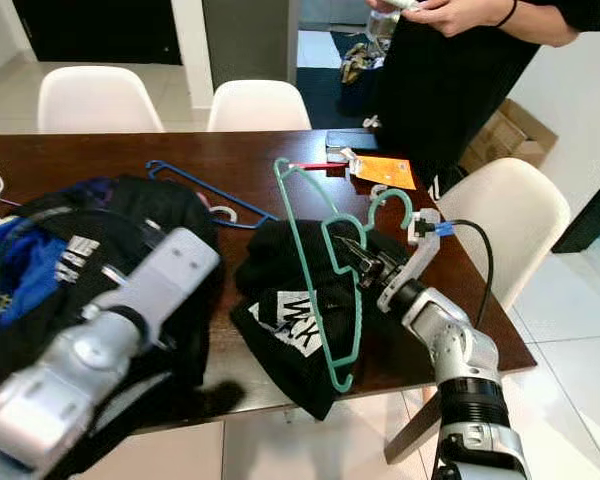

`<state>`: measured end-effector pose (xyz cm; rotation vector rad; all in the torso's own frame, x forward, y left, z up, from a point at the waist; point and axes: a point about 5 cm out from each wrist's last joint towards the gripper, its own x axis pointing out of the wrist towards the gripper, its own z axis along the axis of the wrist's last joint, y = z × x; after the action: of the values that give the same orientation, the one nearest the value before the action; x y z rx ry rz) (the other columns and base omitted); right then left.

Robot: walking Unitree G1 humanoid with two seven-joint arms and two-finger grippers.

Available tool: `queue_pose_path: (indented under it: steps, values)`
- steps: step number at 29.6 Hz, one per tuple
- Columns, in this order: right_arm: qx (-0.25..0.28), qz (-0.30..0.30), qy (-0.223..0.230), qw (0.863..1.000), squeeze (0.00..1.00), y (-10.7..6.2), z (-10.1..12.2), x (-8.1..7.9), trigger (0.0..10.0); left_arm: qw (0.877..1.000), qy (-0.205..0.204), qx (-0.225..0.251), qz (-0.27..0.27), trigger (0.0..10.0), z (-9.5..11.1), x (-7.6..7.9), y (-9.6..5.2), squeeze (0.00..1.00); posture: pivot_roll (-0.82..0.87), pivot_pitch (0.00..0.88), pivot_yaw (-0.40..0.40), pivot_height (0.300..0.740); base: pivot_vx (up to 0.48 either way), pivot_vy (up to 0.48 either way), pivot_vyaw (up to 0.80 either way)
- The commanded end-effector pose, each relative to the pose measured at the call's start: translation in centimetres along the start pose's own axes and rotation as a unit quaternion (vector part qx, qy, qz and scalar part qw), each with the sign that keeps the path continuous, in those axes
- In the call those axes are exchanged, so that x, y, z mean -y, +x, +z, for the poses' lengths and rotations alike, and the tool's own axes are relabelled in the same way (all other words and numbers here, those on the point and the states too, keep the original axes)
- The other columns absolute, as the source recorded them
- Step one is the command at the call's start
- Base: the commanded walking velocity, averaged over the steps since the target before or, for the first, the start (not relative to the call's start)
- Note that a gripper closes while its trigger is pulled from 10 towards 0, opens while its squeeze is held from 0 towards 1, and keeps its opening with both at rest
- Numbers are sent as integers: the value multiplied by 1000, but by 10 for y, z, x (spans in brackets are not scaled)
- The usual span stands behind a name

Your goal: Hang hanger

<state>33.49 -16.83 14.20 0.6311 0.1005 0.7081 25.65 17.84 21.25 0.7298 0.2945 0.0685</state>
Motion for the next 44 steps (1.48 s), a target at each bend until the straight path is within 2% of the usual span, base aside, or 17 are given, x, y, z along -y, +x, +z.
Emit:
queue_pose_path:
  steps: [1,3,4,6,8,9,16,17,18,19,20,21,22,30,31,41,44]
  values:
    - [-3,-6,8,1000,0,-1,-1,2,10000,999,-3,-9,48,0,-4,-24,4,0,131,76,-86,740,0,0,0]
    - [-3,-6,8,1000,0,-1,-1,2,10000,999,-3,-9,48,0,-4,-24,4,0,131,76,-86,740,0,0,0]
    - [-3,-6,8,1000,0,-1,-1,2,10000,996,-4,-7,89,0,-4,-45,5,0,131,76,-86,740,0,0,0]
    - [-3,-6,8,1000,0,-1,-1,2,10000,996,-4,-7,89,0,-4,-45,5,0,131,76,-86,740,0,0,0]
    - [-3,-6,10,1000,0,-1,-1,2,10000,991,-30,34,128,0,8,-65,4,0,136,78,-87,740,0,0,0]
    - [-3,-6,11,1000,0,-1,-1,2,10000,989,-53,63,122,0,18,-63,4,0,135,78,-90,740,0,0,0]
    - [-3,-7,11,1000,0,-1,-1,2,10000,982,-115,122,84,0,40,-50,6,0,129,80,-87,740,0,0,0]
    - [-4,-7,11,1000,0,-1,-1,2,10000,980,-123,141,68,3725,49,-45,6,0,130,81,-87,740,0,0,0]
    - [-4,-7,11,1000,0,-1,-1,2,10000,980,-123,141,68,3725,49,-45,6,0,130,81,-87,740,0,0,0]
    - [-3,-7,11,1000,0,-1,-1,2,10000,979,-124,155,54,9333,55,-40,6,0,131,81,-86,740,0,0,0]
    - [-3,-7,11,1000,0,-1,-1,2,10000,979,-124,155,54,9333,55,-40,6,0,131,81,-86,740,0,0,0]
    - [-3,-7,11,1000,0,-1,-1,2,10000,978,-126,163,41,10000,58,-36,7,0,129,83,-83,740,0,0,0]
    - [-3,-7,11,1000,0,-1,-1,2,10000,977,-127,169,20,10000,60,-30,7,1000,129,83,-83,740,0,0,0]
    - [-3,-8,12,1000,0,-1,-2,2,10000,980,-108,164,-18,10000,59,-17,9,1000,127,87,-84,740,0,0,0]
    - [-3,-8,12,1000,0,-1,-1,2,10000,981,-107,159,-26,10000,58,-13,10,0,124,89,-82,740,0,0,0]
    - [-4,-9,11,1000,0,-1,-1,2,10000,982,-109,153,-33,10000,55,-11,10,0,122,89,-85,740,0,0,0]
    - [-7,-8,9,1000,0,-1,-1,2,10000,984,-115,123,-60,10000,44,1,12,0,115,90,-86,740,0,0,0]
